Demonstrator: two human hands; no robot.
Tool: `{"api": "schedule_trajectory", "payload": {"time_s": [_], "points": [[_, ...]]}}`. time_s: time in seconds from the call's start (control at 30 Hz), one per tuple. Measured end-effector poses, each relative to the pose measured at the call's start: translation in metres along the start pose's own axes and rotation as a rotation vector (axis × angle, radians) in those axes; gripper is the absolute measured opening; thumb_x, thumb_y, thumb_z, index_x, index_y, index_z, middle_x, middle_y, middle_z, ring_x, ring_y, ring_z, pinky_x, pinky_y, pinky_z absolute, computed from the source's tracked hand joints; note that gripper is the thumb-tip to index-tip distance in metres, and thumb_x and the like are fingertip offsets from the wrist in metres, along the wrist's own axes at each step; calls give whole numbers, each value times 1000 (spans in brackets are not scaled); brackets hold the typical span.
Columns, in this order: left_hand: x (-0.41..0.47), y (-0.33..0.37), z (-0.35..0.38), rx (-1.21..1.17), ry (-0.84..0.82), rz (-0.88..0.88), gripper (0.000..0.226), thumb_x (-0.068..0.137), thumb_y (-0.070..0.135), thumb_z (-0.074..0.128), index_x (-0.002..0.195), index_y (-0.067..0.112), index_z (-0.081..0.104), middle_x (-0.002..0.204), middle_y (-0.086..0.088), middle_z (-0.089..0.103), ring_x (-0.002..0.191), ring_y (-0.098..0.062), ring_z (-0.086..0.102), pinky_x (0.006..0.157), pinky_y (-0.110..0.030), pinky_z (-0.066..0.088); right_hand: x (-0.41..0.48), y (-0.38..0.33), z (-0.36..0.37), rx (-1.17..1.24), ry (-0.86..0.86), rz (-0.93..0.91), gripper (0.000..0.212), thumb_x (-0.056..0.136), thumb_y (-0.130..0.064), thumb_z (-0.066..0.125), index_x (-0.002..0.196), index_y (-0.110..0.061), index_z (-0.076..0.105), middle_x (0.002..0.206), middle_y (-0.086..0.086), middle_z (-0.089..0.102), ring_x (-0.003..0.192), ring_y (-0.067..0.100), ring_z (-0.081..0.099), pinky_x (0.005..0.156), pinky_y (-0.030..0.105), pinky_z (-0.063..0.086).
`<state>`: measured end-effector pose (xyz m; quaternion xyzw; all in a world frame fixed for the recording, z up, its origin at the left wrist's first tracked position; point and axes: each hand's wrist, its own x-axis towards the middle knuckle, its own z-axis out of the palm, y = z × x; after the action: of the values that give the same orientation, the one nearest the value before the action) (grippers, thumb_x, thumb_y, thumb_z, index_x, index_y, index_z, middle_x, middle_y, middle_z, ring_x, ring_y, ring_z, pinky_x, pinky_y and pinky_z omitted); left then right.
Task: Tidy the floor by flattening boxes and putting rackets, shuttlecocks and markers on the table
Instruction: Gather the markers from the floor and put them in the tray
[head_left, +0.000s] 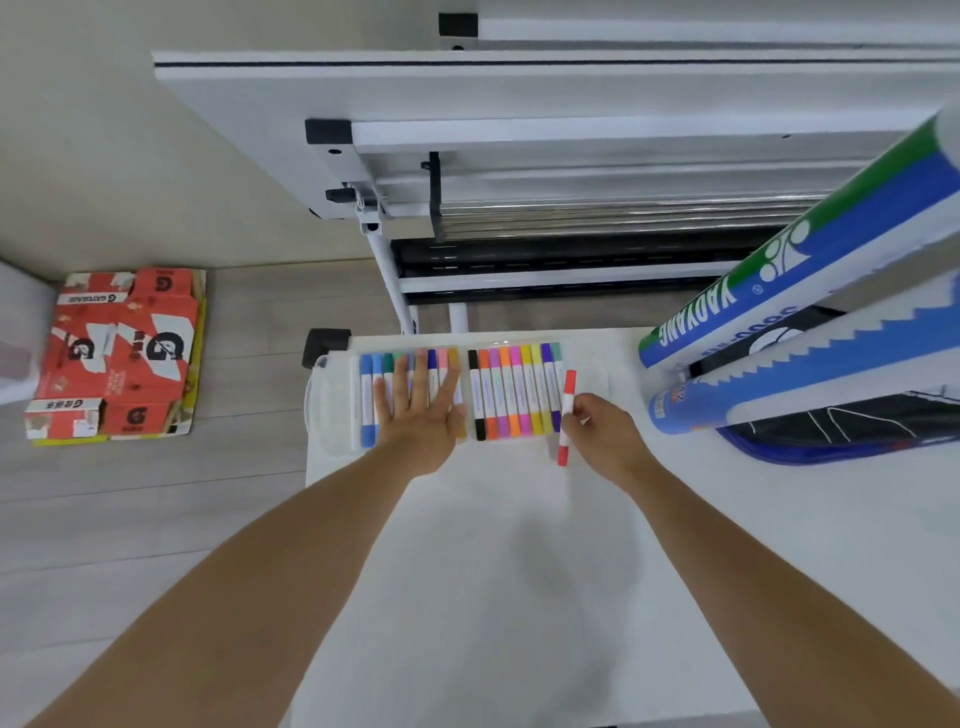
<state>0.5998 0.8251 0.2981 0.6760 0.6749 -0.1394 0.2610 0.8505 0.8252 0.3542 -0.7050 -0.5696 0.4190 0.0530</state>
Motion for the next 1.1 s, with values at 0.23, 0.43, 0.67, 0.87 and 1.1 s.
{"api": "schedule_trajectory", "payload": {"time_s": [0.23, 0.43, 0.67, 0.87, 1.1], "points": [[1, 2, -8, 8, -71, -13, 64, 101, 58, 6, 137, 42, -46, 147, -2, -53, 134, -27, -49, 115, -58, -20, 36, 11, -20, 113, -10, 46, 18, 100, -30, 48, 107, -15, 57, 105, 1, 64, 92, 16, 61, 61, 17, 43], [-1, 4, -13, 18, -89, -7, 66, 102, 57, 7, 136, 42, -47, 144, -1, -56, 134, -27, -50, 116, -58, -19, 50, 6, -21, 36, 53, 74, 24, 94, -36, 59, 95, -14, 49, 83, -5, 58, 70, 9, 57, 52, 17, 39], [-2, 4, -13, 20, -95, -7, 67, 102, 57, 8, 136, 42, -47, 145, -1, -56, 134, -27, -49, 116, -58, -19, 65, 4, -16, -64, 75, 68, 21, 94, -36, 61, 94, -17, 53, 92, -1, 61, 80, 13, 59, 55, 15, 38], [-2, 3, -13, 15, -92, 1, 66, 102, 57, 9, 137, 42, -46, 144, -1, -56, 135, -26, -49, 116, -57, -19, 74, 9, -12, -73, 48, 127, 20, 94, -33, 61, 97, -13, 60, 100, 5, 68, 86, 21, 68, 80, 30, 58], [-1, 2, -11, 18, -87, 5, 66, 102, 58, 8, 137, 43, -45, 145, -1, -56, 135, -27, -49, 116, -58, -18, 80, 9, -12, -96, 58, 177, 23, 94, -31, 62, 97, -8, 62, 93, 9, 70, 81, 24, 71, 81, 36, 60]]}}
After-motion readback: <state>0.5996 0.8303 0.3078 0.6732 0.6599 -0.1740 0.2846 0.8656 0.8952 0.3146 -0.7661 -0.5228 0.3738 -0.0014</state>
